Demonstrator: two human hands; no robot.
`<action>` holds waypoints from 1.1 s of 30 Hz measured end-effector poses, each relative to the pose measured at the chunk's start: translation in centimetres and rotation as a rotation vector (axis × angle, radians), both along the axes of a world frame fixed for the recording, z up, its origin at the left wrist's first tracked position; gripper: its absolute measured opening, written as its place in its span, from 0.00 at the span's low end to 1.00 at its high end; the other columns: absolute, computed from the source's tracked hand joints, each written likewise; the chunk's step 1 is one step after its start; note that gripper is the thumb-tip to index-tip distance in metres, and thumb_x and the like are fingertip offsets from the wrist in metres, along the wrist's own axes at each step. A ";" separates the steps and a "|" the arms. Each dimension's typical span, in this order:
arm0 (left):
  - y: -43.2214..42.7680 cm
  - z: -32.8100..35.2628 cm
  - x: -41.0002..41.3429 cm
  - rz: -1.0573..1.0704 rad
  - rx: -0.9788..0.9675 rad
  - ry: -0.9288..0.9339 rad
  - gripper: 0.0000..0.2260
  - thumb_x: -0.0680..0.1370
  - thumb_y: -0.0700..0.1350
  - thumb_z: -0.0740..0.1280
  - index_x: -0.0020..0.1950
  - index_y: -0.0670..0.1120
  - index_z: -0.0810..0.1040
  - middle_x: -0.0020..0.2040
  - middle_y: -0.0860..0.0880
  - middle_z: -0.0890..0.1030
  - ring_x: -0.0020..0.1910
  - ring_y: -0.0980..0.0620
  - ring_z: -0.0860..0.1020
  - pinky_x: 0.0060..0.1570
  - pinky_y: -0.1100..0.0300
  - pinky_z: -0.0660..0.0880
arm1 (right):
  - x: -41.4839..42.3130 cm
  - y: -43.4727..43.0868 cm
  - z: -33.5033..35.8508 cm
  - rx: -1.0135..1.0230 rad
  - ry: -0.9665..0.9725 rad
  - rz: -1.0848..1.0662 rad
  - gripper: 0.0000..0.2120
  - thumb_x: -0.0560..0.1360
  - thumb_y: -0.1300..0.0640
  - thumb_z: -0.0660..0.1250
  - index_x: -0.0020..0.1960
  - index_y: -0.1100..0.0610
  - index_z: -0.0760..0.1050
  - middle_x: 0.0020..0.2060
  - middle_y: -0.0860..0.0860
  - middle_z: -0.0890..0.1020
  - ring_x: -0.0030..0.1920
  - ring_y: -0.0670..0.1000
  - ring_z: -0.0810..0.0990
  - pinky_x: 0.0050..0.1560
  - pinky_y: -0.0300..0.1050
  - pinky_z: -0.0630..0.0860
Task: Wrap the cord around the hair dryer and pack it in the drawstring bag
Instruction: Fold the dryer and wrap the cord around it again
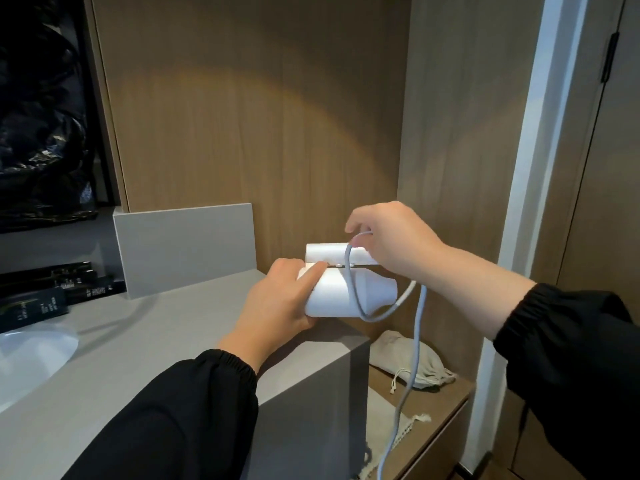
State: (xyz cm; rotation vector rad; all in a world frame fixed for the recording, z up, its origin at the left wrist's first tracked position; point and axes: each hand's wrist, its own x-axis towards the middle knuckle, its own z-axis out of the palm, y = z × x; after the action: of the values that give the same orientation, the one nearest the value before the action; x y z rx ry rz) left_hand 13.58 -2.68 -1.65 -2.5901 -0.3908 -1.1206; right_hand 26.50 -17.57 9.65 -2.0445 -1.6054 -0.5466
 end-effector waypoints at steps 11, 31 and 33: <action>-1.6 0.4 0.2 -0.060 0.160 0.064 0.40 0.64 0.53 0.77 0.72 0.55 0.62 0.48 0.46 0.76 0.45 0.45 0.75 0.23 0.60 0.70 | 1.7 1.4 0.9 -0.088 0.110 -0.086 0.21 0.67 0.45 0.76 0.28 0.55 0.70 0.28 0.52 0.73 0.31 0.51 0.70 0.29 0.42 0.63; -0.6 0.3 0.1 -0.044 0.174 0.059 0.34 0.62 0.54 0.78 0.64 0.54 0.67 0.50 0.46 0.77 0.49 0.47 0.75 0.27 0.58 0.77 | 5.1 1.2 0.3 -0.182 0.520 0.049 0.13 0.73 0.54 0.73 0.34 0.61 0.78 0.25 0.51 0.74 0.28 0.48 0.70 0.33 0.39 0.70; -0.4 0.3 0.0 -0.041 0.163 0.077 0.34 0.63 0.55 0.78 0.64 0.54 0.66 0.51 0.46 0.77 0.50 0.47 0.75 0.29 0.56 0.79 | 5.8 1.0 0.1 -0.207 0.601 0.063 0.08 0.74 0.57 0.71 0.41 0.63 0.81 0.28 0.51 0.75 0.28 0.47 0.70 0.32 0.37 0.70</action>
State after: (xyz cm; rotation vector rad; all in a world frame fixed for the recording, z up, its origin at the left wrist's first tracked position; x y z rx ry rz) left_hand 13.63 -3.06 -1.35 -2.4991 -0.2207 -1.0166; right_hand 32.27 -16.56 9.78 -2.0251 -1.3837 0.2568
